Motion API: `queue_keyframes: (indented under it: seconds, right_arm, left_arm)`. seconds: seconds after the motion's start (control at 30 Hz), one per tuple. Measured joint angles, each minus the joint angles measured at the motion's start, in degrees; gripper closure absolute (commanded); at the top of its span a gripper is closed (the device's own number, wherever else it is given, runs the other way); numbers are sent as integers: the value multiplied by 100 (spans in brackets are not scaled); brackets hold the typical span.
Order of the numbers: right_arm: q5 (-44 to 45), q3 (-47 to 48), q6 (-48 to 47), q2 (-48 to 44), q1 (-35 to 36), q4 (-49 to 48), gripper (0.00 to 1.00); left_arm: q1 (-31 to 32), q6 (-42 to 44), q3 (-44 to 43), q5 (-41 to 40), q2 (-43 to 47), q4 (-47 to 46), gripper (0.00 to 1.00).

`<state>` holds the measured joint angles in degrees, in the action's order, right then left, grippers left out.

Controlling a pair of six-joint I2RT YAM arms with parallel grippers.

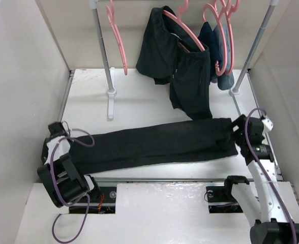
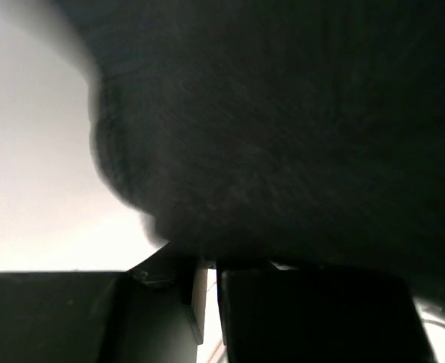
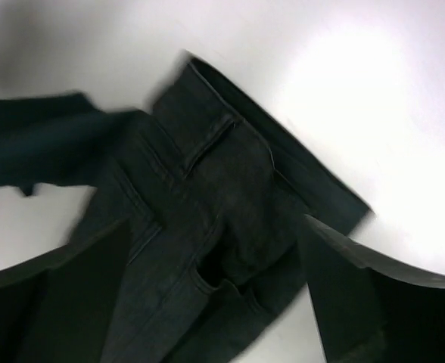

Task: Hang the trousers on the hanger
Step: Fold the trousers at the center of the board.

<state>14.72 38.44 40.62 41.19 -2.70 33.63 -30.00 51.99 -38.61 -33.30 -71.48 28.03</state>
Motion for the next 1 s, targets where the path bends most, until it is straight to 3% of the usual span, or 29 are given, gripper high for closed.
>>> queue_keyframes:
  seconds: [0.13, 0.33, 0.6, 0.67, 0.73, 0.77, 0.83, 0.87, 0.93, 1.0]
  right_arm:
    - [256, -273, 573, -291, -9, 855, 1]
    - [396, 136, 929, -164, -15, 1091, 9]
    - [-358, 107, 1143, 680, -15, 850, 16]
    - [-525, -39, 1200, 682, -15, 833, 23]
    - [-625, -195, 1241, 662, -15, 798, 39]
    - [-640, -278, 1270, 638, -15, 754, 58]
    - [-603, -382, 1333, 610, -15, 645, 77]
    - [-573, -433, 1338, 638, -15, 599, 91]
    - [-459, -428, 1368, 866, -15, 446, 100]
    - [-348, -304, 1344, 1303, -13, 374, 100]
  left_arm:
    - [-11, 247, 807, -264, 11, 4, 100]
    - [-11, 170, 452, -284, 22, -249, 100]
    - [-11, 90, 385, -236, -4, -291, 100]
    - [-11, 85, 385, -221, -4, -289, 100]
    - [-15, 85, 385, -208, -4, -289, 100]
    - [-22, 85, 385, -199, -4, -289, 100]
    - [-48, 83, 365, -179, -15, -278, 100]
    - [-59, 83, 328, -164, -42, -258, 100]
    - [-109, 81, 166, -98, -146, -212, 100]
    - [-181, 61, -52, 0, -258, -186, 100]
